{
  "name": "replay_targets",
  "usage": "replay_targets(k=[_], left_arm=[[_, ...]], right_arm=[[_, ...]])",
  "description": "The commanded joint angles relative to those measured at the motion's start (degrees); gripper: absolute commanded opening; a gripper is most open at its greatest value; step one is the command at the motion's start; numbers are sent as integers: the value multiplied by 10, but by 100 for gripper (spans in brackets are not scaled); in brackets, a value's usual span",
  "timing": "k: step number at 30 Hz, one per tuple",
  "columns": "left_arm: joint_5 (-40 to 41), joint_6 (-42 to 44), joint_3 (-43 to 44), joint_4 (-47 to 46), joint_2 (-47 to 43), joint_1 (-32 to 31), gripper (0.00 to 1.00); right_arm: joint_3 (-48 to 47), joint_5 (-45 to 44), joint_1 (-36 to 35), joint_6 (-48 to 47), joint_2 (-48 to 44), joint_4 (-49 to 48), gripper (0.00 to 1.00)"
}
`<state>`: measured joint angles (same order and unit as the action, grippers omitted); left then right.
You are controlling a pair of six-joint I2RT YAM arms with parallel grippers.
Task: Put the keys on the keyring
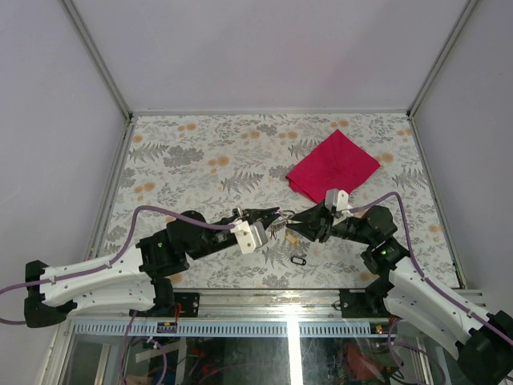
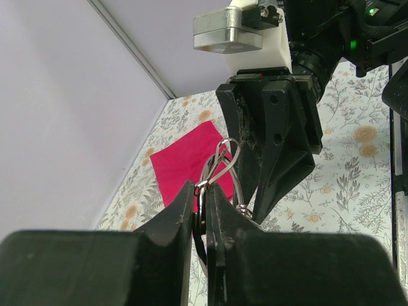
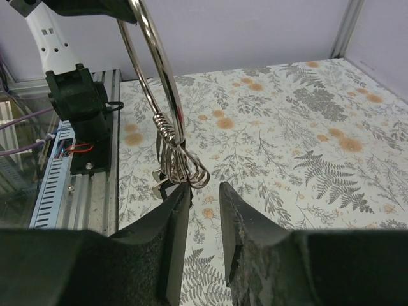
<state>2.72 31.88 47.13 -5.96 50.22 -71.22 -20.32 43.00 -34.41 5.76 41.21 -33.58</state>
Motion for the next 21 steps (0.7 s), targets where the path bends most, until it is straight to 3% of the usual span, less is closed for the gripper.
replay_targets(k=[1,21], left_arm=[[-8,-1,24,-24,0,-3,0],[-5,1,34,-24,11,-3,0]], right_arm=[[-28,-26,-5,-11,-6,-25,31],[-21,-64,-5,-10,-24,-40,35]])
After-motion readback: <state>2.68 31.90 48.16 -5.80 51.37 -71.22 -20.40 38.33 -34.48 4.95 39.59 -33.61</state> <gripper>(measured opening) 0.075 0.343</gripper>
